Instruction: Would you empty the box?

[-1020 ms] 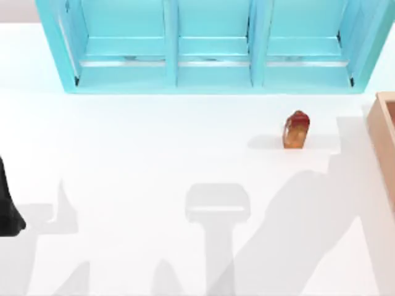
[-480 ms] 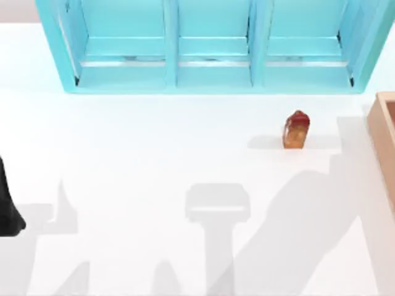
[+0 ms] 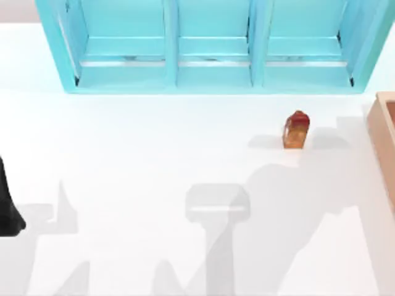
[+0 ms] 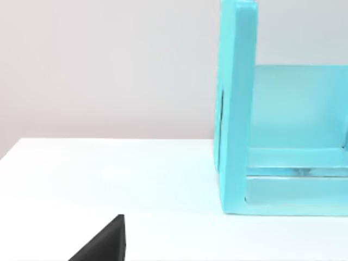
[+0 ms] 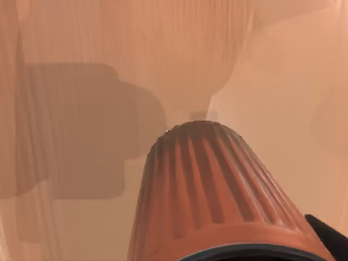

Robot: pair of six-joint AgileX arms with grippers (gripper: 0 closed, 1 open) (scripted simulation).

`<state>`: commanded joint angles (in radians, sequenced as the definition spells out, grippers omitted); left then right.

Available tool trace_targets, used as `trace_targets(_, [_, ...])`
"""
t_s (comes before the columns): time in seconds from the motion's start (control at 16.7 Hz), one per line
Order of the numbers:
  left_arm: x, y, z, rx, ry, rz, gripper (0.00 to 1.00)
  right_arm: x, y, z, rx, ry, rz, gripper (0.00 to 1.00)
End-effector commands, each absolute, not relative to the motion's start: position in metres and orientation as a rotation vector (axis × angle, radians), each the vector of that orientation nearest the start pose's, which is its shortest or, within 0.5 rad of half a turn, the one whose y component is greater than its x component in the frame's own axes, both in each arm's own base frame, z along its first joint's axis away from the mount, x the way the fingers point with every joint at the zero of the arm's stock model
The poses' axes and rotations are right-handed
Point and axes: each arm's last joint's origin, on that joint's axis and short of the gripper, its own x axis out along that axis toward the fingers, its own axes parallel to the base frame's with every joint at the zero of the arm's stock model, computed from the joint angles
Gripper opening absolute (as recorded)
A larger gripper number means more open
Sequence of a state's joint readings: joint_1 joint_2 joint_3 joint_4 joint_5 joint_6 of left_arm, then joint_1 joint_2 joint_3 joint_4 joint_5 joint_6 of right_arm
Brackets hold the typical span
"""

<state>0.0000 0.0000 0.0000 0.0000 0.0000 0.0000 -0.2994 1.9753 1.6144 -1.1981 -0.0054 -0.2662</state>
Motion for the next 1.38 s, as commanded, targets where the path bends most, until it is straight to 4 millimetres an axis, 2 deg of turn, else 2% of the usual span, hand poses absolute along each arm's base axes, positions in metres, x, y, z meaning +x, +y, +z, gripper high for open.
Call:
trace_targets(0.24, [0.106,-0.001,0.160,0.000,0.000,0.000,1.00,0.362,-0.107,0.266,0.024,1.562,-0.017,0.00])
trace_targets(0.36, [0.106,-0.001,0.160,0.000,0.000,0.000,1.00,0.359,-0.106,0.283,0.025,1.564,-0.017,0.00])
trace_targets(0.48, [0.106,-0.001,0.160,0.000,0.000,0.000,1.00,0.357,-0.105,0.290,0.026,1.565,-0.017,0.00])
trace_targets(0.78, [0.106,-0.001,0.160,0.000,0.000,0.000,1.00,0.358,-0.104,0.287,0.027,1.571,-0.015,0.00])
trace_targets(0.9, [0.106,-0.001,0.160,0.000,0.000,0.000,1.00,0.361,-0.095,0.285,0.029,1.569,-0.024,0.00])
trace_targets(1.02, [0.106,-0.001,0.160,0.000,0.000,0.000,1.00,0.365,-0.074,0.279,0.032,1.565,-0.038,0.00])
trace_targets(1.14, [0.106,-0.001,0.160,0.000,0.000,0.000,1.00,0.369,-0.043,0.271,0.032,1.560,-0.050,0.00])
trace_targets(1.38, [0.106,-0.001,0.160,0.000,0.000,0.000,1.00,0.364,0.041,0.251,0.013,1.555,-0.052,0.00])
